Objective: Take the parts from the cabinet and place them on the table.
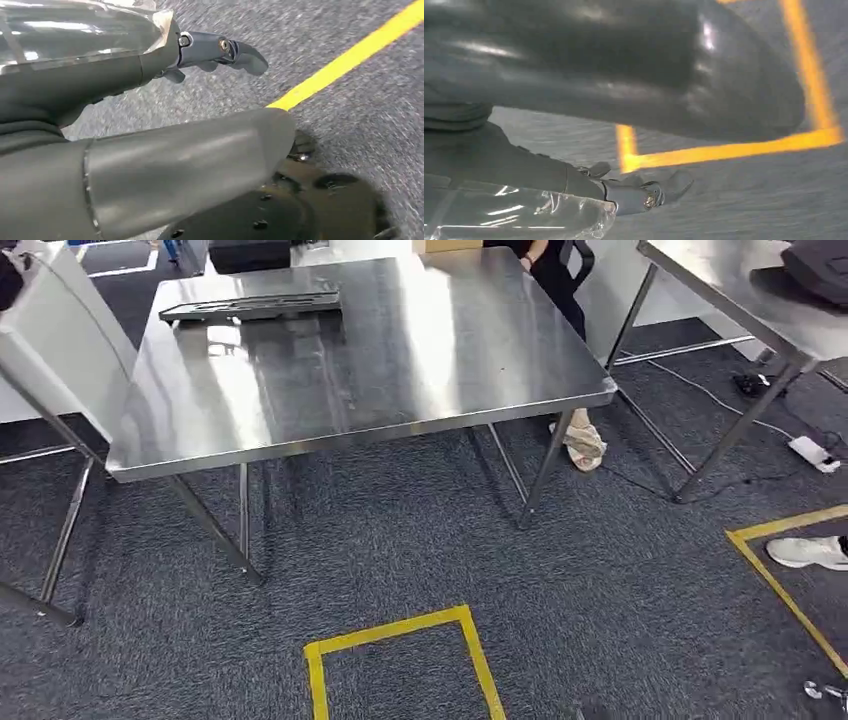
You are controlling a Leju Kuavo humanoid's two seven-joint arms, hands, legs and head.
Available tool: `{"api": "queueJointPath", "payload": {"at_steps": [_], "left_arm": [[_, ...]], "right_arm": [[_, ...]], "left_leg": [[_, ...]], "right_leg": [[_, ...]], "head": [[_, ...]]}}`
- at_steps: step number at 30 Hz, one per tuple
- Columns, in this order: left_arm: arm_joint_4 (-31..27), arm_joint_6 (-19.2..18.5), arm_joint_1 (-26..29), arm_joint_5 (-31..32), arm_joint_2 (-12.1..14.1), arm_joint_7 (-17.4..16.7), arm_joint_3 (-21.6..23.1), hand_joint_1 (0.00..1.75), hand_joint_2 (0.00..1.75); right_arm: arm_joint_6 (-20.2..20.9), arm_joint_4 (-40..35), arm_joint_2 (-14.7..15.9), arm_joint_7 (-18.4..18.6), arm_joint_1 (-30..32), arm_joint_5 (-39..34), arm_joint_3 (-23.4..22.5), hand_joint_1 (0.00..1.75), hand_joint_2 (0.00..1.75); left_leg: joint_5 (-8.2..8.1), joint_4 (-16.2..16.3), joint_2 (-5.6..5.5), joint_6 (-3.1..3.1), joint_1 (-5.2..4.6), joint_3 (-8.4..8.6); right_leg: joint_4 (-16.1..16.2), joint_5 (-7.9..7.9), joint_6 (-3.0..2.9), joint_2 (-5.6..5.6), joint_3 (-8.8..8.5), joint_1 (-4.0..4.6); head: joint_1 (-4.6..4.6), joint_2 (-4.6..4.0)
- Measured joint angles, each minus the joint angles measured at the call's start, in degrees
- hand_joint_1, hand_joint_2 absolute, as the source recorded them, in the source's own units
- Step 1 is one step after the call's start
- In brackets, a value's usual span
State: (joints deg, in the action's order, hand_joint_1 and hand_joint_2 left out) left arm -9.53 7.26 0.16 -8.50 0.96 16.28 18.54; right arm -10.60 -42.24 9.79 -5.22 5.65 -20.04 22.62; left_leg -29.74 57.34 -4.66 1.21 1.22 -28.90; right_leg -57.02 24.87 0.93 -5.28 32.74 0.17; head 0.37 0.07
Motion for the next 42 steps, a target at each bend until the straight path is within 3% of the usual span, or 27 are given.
{"api": "queueJointPath", "payload": {"at_steps": [3, 4, 5, 6, 7, 9, 10, 11, 13, 14, 15, 19, 20, 22, 25, 26, 27, 29, 30, 31, 33, 35, 36, 37, 38, 40, 42], "left_arm": [[0.0, 0.0, -0.2, 0.0, 0.1, 0.0, 0.1, 0.00, 0.00], [-0.1, 0.0, -0.3, 0.0, 0.0, 0.0, 0.1, 0.00, 0.00], [-0.1, 0.0, -0.4, 0.0, 0.0, 0.0, 0.1, 0.00, 0.00], [-0.1, 0.0, -0.4, 0.0, 0.0, 0.0, 0.1, 0.00, 0.00], [-0.1, 0.0, -0.2, 0.0, 0.0, 0.0, 0.1, 0.00, 0.00], [-0.1, 0.2, 0.0, 0.0, 0.1, -0.4, 0.1, 0.00, 0.00], [-0.1, 0.3, 0.0, 0.0, 0.1, -0.8, 0.1, 0.00, 0.00], [-0.1, 0.4, -0.1, 0.0, 0.0, -0.9, 0.1, 0.00, 0.00], [-0.1, 0.6, -0.2, -0.1, -0.1, -1.0, 0.1, 0.00, 0.00], [-0.1, 0.7, -0.2, -0.1, -0.1, -1.0, 0.1, 0.00, 0.00], [-0.1, 0.8, -0.2, -0.1, -0.1, -1.4, 0.1, 0.00, 0.00], [-0.1, 0.8, -0.6, 0.0, 0.0, -2.4, 0.4, 0.00, 0.00], [-0.2, 0.8, -0.7, 0.1, 0.1, -2.6, 0.5, 0.00, 0.00], [-0.2, 0.5, -0.7, 0.1, 0.1, -2.9, 0.5, 0.00, 0.00], [-0.2, -0.3, -0.4, 0.1, 0.3, -3.0, 0.7, 0.00, 0.00], [-0.2, -0.7, -0.3, 0.1, 0.5, -2.9, 0.8, 0.00, 0.00], [-0.2, -1.0, -0.2, 0.1, 0.5, -2.8, 0.9, 0.00, 0.00], [-0.2, -1.5, -0.2, 0.1, 0.7, -2.5, 1.0, 0.00, 0.00], [-0.2, -1.6, -0.2, 0.1, 0.8, -2.3, 1.0, 0.00, 0.00], [-0.2, -1.7, -0.2, 0.0, 0.9, -2.2, 1.2, 0.00, 0.00], [-0.2, -2.0, -0.3, 0.0, 1.0, -1.9, 1.4, 0.00, 0.00], [-0.3, -2.2, -0.5, 0.0, 1.0, -1.8, 1.5, 0.00, 0.00], [-0.4, -2.2, -0.5, 0.0, 0.9, -1.7, 1.5, 0.00, 0.00], [-0.4, -2.2, -0.6, -0.1, 1.0, -1.7, 1.5, 0.00, 0.00], [-0.3, -2.2, -0.5, -0.1, 1.0, -1.7, 1.5, 0.00, 0.00], [-0.3, -2.3, -0.2, -0.1, 1.1, -1.7, 1.5, 0.00, 0.00], [-0.3, -2.3, -0.2, 0.0, 1.0, -1.7, 1.5, 0.00, 0.00]], "right_arm": [[0.4, 6.1, -0.7, -0.2, -0.9, -0.2, -0.2, 0.00, 0.00], [0.4, 7.1, -0.7, -0.2, -0.9, -0.2, -0.2, 0.00, 0.00], [0.4, 8.2, -0.8, -0.2, -0.9, -0.2, -0.2, 0.00, 0.00], [0.3, 9.4, -0.9, -0.2, -1.4, -0.2, -0.2, 0.00, 0.00], [-0.4, 10.7, -0.9, -0.1, -2.1, -0.2, -0.3, 0.00, 0.00], [-2.3, 14.2, -1.4, 0.3, -3.3, 0.5, -0.3, 0.00, 0.00], [-3.4, 16.5, -1.7, 0.7, -3.6, 1.4, -0.2, 0.00, 0.00], [-4.5, 18.6, -2.0, 1.0, -3.9, 2.5, -0.1, 0.00, 0.00], [-6.1, 22.0, -2.4, 2.3, -4.0, 3.8, 0.7, 0.00, 0.00], [-5.9, 23.5, -2.6, 3.7, -4.2, 3.8, 1.0, 0.00, 0.00], [-5.3, 24.6, -3.0, 5.2, -4.5, 3.4, 1.0, 0.00, 0.00], [-0.9, 28.4, -4.0, 10.5, -4.6, 0.7, 1.0, 0.00, 0.00], [-0.2, 28.9, -4.1, 11.3, -4.6, 0.0, 0.9, 0.00, 0.00], [0.3, 29.7, -4.7, 12.7, -4.9, -1.4, 0.5, 0.00, 0.00], [0.6, 30.2, -5.0, 13.3, -5.2, -1.7, 0.2, 0.00, 0.00], [0.7, 30.5, -5.1, 13.5, -5.2, -1.5, 0.2, 0.00, 0.00], [0.8, 30.7, -5.2, 13.7, -5.2, -1.1, 0.2, 0.00, 0.00], [0.3, 30.9, -5.5, 13.4, -5.3, -0.3, 0.2, 0.00, 0.00], [-0.4, 31.0, -5.7, 12.6, -5.3, -0.3, 0.2, 0.00, 0.00], [-1.0, 31.0, -5.8, 11.7, -5.5, -0.4, 0.2, 0.00, 0.00], [-1.5, 31.0, -5.9, 10.1, -5.8, -0.3, 0.2, 0.00, 0.00], [-1.6, 31.2, -6.0, 9.1, -5.6, 0.0, 0.2, 0.00, 0.00], [-1.6, 31.3, -6.1, 8.9, -5.6, 0.2, 0.2, 0.00, 0.00], [-1.6, 31.3, -6.3, 8.7, -5.6, 0.3, 0.2, 0.00, 0.00], [-1.5, 31.3, -6.3, 8.7, -5.9, 0.4, 0.2, 0.00, 0.00], [-1.3, 31.4, -6.3, 8.7, -6.2, 0.5, 0.2, 0.00, 0.00], [-1.4, 31.4, -6.5, 8.7, -6.1, 0.9, 0.2, 0.00, 0.00]], "left_leg": [[0.29, 0.2, 2.03, 0.84, -0.87, -0.19], [0.91, -0.5, 2.83, 1.45, -0.44, -0.09], [1.42, -0.9, 3.84, 1.65, -0.30, -0.07], [1.59, -1.1, 4.36, 2.00, -0.26, -0.27], [1.66, -1.1, 5.29, 2.06, -0.31, -0.45], [1.68, -1.1, 7.20, 2.07, -0.40, -0.80], [1.68, -1.1, 8.03, 2.06, -0.39, -0.81], [1.67, -1.0, 8.65, 2.04, -0.34, -0.77], [1.55, -1.0, 9.77, 1.71, -0.17, -0.53], [1.45, -1.0, 10.33, 1.36, -0.14, -0.27], [1.18, -0.8, 10.91, 0.80, -0.72, -0.24], [0.79, -1.0, 13.35, -0.71, -0.50, 0.70], [0.22, -0.6, 11.58, -1.33, -0.14, 0.62], [-4.56, 6.1, 6.07, -1.33, -0.09, -2.14], [-8.62, 15.7, 4.63, -1.29, -0.09, -6.59], [-8.66, 17.8, 4.49, -1.30, -0.09, -7.70], [-7.51, 17.1, 4.49, -1.21, -0.09, -7.58], [-2.06, 9.1, 4.10, -1.04, 0.08, -4.19], [0.33, 4.4, 2.85, -1.00, 0.33, -2.17], [0.53, 1.5, -0.54, -0.97, 0.58, -1.16], [0.42, 1.1, 0.61, -0.96, 0.24, -1.68], [0.62, 0.9, 1.87, 0.00, -0.17, -1.51], [1.13, 0.4, 2.79, 0.68, 0.37, -1.46], [1.25, 0.2, 3.35, 0.95, 0.16, -1.06], [1.32, 0.3, 4.21, 1.28, 0.11, -1.09], [1.31, 0.3, 6.03, 1.30, -0.15, -1.29], [1.26, 0.3, 7.77, 1.30, -0.19, -1.34]], "right_leg": [[0.5, -0.84, 1.35, -1.91, 0.61, -0.92], [0.6, -1.08, 1.80, -2.56, 1.54, -0.43], [-0.5, -0.46, 1.68, -0.57, 1.62, -0.69], [-3.4, 1.45, 1.28, 2.14, 3.23, -0.29], [-7.8, 3.58, 1.07, 3.38, 5.31, -0.34], [-17.1, 7.18, 1.28, 4.42, 9.24, -0.64], [-18.4, 7.34, 1.80, 4.65, 9.44, -0.95], [-16.7, 6.73, 2.40, 4.91, 8.07, -1.24], [-6.6, 3.61, 3.77, 6.14, 1.85, -1.66], [-1.3, 2.36, 4.10, 8.25, -1.43, -1.68], [1.1, 2.46, 3.67, 10.40, -2.58, -1.28], [0.8, 2.10, 1.79, 7.39, -1.76, -0.85], [1.0, 1.83, 1.21, 6.84, -2.31, -1.99], [0.9, 1.59, 0.32, 5.85, -2.01, -1.81], [0.9, 1.47, 0.12, 4.22, -1.76, -1.47], [0.9, 1.47, 0.12, 3.36, -1.80, -1.38], [0.8, 1.47, 0.13, 2.55, -1.89, -1.36], [0.5, 1.50, 0.18, 0.90, -2.06, -1.44], [0.2, 1.52, 0.21, 0.14, -2.00, -1.47], [-0.3, 1.62, 0.40, -0.52, -1.53, -1.15], [-0.4, 1.48, 1.18, -1.66, -0.63, -1.14], [0.1, 1.12, 2.25, -3.04, 0.07, -1.44], [-0.5, 1.25, 2.48, -2.39, 0.16, -1.21], [-2.5, 2.40, 2.30, 1.46, 1.07, -1.12], [-6.1, 4.54, 1.96, 3.47, 2.95, -1.04], [-15.4, 8.35, 1.69, 4.54, 7.42, -1.18], [-18.8, 8.89, 2.43, 4.76, 9.00, -1.36]], "head": [[-0.07, 0.00], [-0.04, 0.00], [-0.07, 0.00], [0.35, 0.00], [0.57, 0.00], [0.48, 0.00], [0.50, 0.00], [0.52, 0.00], [0.50, 0.00], [0.59, 0.00], [0.70, 0.02], [0.31, 0.00], [0.24, 0.00], [-0.04, 0.00], [-0.07, 0.00], [-0.04, 0.00], [-0.07, 0.00], [-0.09, 0.00], [-0.09, 0.00], [-0.05, 0.00], [-0.02, 0.00], [-0.09, 0.00], [0.04, 0.02], [0.06, 0.00], [0.40, 0.00], [0.37, 0.00], [0.42, 0.00]]}}
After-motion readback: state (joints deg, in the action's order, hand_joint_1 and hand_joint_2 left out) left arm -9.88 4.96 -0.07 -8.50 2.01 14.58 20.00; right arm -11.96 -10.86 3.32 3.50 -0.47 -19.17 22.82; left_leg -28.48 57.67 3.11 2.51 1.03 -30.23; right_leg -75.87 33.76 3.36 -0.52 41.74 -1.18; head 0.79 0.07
